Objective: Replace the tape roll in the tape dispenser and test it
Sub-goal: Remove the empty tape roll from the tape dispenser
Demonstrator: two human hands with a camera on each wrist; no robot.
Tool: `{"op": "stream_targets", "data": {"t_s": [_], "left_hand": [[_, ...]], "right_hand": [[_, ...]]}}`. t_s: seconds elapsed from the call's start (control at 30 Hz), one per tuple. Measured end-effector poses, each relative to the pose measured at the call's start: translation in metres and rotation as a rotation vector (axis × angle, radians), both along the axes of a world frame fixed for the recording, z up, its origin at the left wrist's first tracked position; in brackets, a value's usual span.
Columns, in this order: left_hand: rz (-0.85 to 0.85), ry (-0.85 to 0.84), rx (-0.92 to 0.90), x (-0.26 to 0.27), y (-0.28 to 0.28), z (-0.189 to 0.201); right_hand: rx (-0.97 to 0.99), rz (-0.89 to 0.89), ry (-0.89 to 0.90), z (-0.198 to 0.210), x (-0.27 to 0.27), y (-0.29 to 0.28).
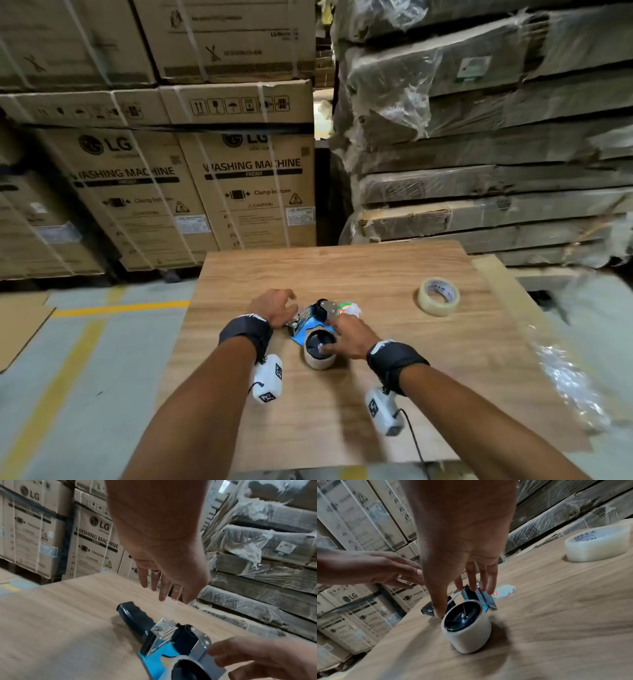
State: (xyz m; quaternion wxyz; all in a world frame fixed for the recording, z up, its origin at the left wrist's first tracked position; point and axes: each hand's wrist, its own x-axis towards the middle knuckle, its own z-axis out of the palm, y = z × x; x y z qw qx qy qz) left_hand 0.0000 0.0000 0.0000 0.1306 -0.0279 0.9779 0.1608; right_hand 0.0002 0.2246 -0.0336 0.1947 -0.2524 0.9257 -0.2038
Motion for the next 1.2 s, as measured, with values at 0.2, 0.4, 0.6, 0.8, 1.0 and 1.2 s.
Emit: {"op": "stream_targets", "data": {"t_s": [0.2,0.4,0.6,0.8,1.0,1.2], "left_hand": [[-0.052,-0.139,0.038,-0.019,-0.015,-0.028],[-0.148,-0.146,-0.052,-0.034,-0.018,-0.056],[-0.082,-0.11,0.015,-0.042,-0.019,-0.068],[-0.036,-0.149,0.139,-0.046,-0.019,-0.063],[0.068,-0.301,0.343,-0.039,0.0,-0.066],[0.125,-0.475,0.477,-0.035,0.032,-0.065]], "right_hand": [[0.242,-0.06,0.014,-0.018,0.005,-0.029],[0.258,-0.163,-0.036,-0.038,0.007,-0.032],[0.201,-0.178,-0.061,-0.037,0.005,-0.023],[0.262,-0.083,-0.076,-0.031,-0.019,-0.001],[0.356,0.02,-0.089,-0.026,-0.058,0.034],[0.232,-0.064,-0.155,-0.032,-0.078,0.06]]}}
